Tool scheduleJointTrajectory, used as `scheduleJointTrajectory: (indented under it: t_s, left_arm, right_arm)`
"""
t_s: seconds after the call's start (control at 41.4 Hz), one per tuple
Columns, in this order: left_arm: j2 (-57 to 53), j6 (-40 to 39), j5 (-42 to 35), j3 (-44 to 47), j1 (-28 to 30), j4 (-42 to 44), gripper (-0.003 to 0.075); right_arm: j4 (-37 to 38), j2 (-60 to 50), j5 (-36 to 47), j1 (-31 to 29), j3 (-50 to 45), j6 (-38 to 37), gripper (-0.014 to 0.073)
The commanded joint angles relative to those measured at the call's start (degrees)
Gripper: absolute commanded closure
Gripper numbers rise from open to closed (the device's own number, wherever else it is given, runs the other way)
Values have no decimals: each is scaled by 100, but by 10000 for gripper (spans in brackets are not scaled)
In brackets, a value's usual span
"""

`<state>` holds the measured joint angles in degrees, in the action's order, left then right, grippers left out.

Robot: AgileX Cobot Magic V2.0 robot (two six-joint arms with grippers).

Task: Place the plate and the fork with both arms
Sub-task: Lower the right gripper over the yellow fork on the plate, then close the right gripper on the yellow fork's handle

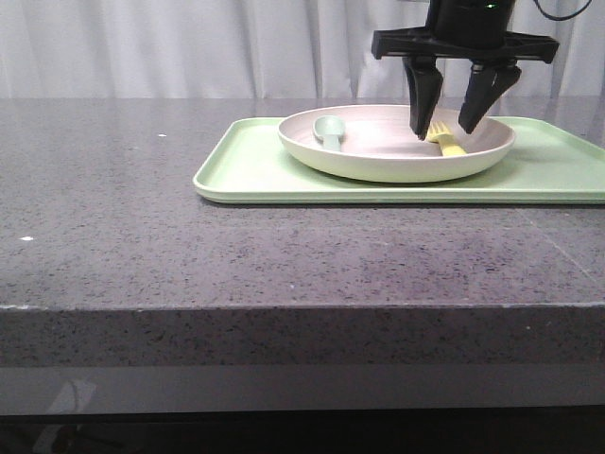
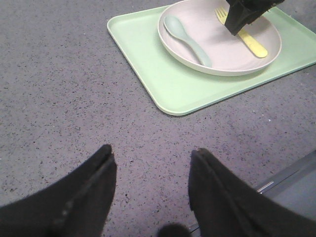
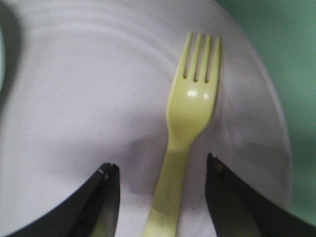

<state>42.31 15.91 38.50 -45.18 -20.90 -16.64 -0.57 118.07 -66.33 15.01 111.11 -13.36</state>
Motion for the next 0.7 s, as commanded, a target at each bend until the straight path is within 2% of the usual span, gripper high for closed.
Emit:
scheduleJointTrajectory:
  t_s: [0.0, 0.217, 0.483, 0.676]
  left_arm:
    - [-30, 11, -393, -156, 9, -139, 373]
    - [-30, 11, -393, -156, 9, -139, 373]
    - [-30, 11, -393, -156, 9, -139, 373]
    - [-30, 11, -393, -156, 9, -139, 373]
  right_arm:
    - [57, -257, 194, -51, 187, 2, 181]
    - [57, -141, 130, -51, 187, 2, 196]
    - [57, -41, 38, -51, 187, 2, 384]
    - [57, -46, 4, -51, 187, 2, 472]
